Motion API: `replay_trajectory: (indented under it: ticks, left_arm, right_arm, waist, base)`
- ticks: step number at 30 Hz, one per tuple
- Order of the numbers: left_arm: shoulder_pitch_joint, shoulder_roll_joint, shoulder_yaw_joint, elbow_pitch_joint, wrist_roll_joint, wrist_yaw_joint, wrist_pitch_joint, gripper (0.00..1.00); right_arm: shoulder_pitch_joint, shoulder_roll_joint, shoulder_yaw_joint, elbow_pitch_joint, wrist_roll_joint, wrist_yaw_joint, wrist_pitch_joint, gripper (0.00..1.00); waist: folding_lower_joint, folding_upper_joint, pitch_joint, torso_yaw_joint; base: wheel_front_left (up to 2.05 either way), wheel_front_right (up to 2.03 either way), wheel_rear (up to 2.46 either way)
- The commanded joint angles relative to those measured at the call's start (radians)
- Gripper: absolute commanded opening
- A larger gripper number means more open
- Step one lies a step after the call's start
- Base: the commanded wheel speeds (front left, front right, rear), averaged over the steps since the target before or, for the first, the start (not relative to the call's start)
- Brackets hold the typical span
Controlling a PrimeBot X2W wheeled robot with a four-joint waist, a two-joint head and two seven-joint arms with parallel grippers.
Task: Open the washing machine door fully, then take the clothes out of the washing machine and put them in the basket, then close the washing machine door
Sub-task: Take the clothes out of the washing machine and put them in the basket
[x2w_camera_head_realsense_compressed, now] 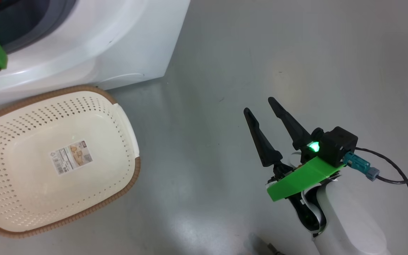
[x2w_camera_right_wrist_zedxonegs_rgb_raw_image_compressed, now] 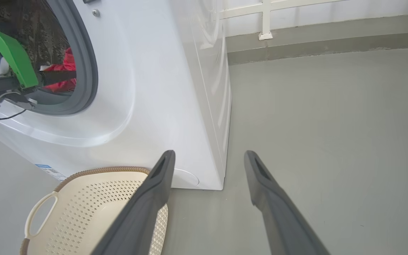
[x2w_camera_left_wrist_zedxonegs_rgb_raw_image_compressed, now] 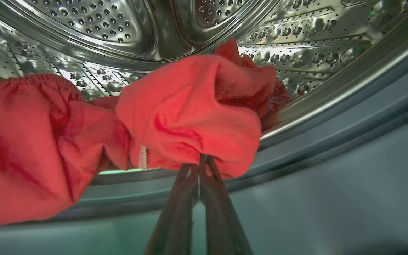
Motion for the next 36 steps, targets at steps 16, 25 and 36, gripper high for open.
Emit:
replay_trajectory:
  ticks: [16,25,36]
  left_arm:
    - [0.153,-0.002,-0.066,-0.196,-0.170,-0.003,-0.187,0.00]
    - [0.312,0.013,0.111,-0.471,-0.105,-0.003,-0.189,0.00]
    - [0.525,-0.039,0.293,-0.788,0.016,-0.003,-0.189,0.00]
  right_arm:
    - [0.055,-0.046,-0.034,-0.013,0.000,0.002,-0.009,1.00]
    - [0.094,-0.072,-0.071,-0.020,0.001,0.002,-0.009,1.00]
    - [0.142,-0.092,-0.106,-0.029,0.003,0.002,-0.009,1.00]
  waist:
    - [0.0000,0.0000,-0.123,0.109]
    - [0.0000,0.0000,-0.185,0.159]
    - [0.0000,0.0000,-0.237,0.198]
  base:
    - [0.00,0.00,0.00]
    - [0.00,0.00,0.00]
    - [0.00,0.00,0.00]
